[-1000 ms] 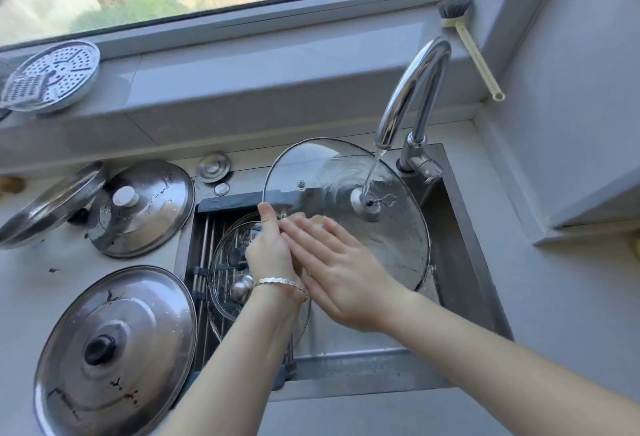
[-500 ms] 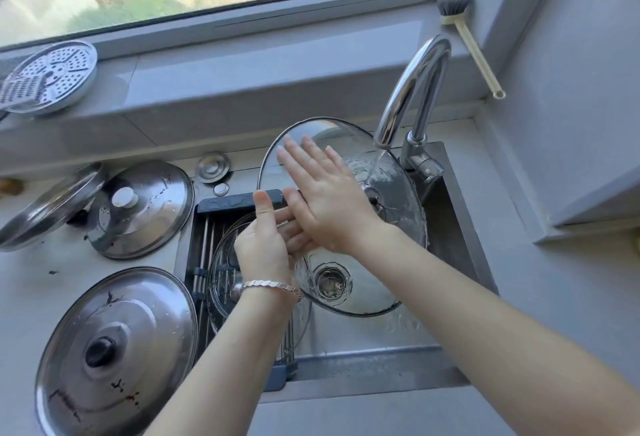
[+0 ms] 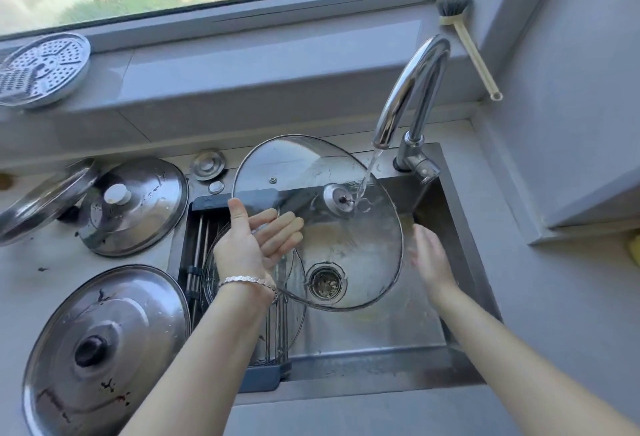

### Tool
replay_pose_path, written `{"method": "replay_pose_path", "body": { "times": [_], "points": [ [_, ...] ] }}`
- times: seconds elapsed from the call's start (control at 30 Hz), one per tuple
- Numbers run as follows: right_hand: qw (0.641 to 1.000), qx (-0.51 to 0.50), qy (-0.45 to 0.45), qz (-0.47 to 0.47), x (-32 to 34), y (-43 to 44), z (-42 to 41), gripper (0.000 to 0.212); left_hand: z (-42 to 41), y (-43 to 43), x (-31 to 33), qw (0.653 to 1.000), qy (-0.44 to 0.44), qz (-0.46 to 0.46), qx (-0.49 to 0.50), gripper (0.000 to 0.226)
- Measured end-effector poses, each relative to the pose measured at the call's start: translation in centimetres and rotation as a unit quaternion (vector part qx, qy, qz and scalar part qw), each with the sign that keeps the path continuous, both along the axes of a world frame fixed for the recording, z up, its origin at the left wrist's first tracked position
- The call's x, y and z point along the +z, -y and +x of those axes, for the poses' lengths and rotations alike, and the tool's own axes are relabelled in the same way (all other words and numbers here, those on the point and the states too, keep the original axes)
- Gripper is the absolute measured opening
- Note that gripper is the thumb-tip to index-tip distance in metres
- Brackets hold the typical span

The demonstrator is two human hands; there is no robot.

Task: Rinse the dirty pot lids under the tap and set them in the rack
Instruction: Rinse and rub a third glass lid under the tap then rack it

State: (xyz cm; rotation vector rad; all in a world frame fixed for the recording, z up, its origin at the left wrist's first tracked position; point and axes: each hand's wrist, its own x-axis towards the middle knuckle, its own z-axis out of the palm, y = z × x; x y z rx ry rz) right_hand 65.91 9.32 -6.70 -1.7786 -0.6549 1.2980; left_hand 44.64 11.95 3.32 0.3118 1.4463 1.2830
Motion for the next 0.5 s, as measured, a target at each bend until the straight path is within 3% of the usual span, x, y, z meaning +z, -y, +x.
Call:
{"method": "replay_pose_path", "body": {
  "times": [0.07,0.13,0.27,0.37,0.5],
  "points": [
    [0.971,-0.076,-0.210,-0.088,0.3,-2.0,0.8,0.041,0.3,0.1,0.0,0.999,0.015,-0.011,-0.044,0.058],
    [0.953,-0.101,-0.256,-0.126,0.4,-2.5,1.1,0.041,0.6,0.1,0.0,0.995,0.027,-0.018,-0.093,0.058],
    [0.970,-0.113,-0.132,-0.171,-0.4,-1.5,1.3,0.042,0.6,-0.1,-0.9,0.983,-0.001,-0.051,-0.175,0.045],
    [0.973,-0.138,-0.065,-0.175,0.0,-1.7,2.6,0.042,0.7,-0.2,-2.7,0.971,-0.055,-0.139,-0.188,0.024],
    [0.985,-0.112,0.046,-0.124,1.6,-3.2,4.9,0.038,1.8,1.1,-5.1,0.930,0.014,-0.309,-0.201,0.036]
  ]
}}
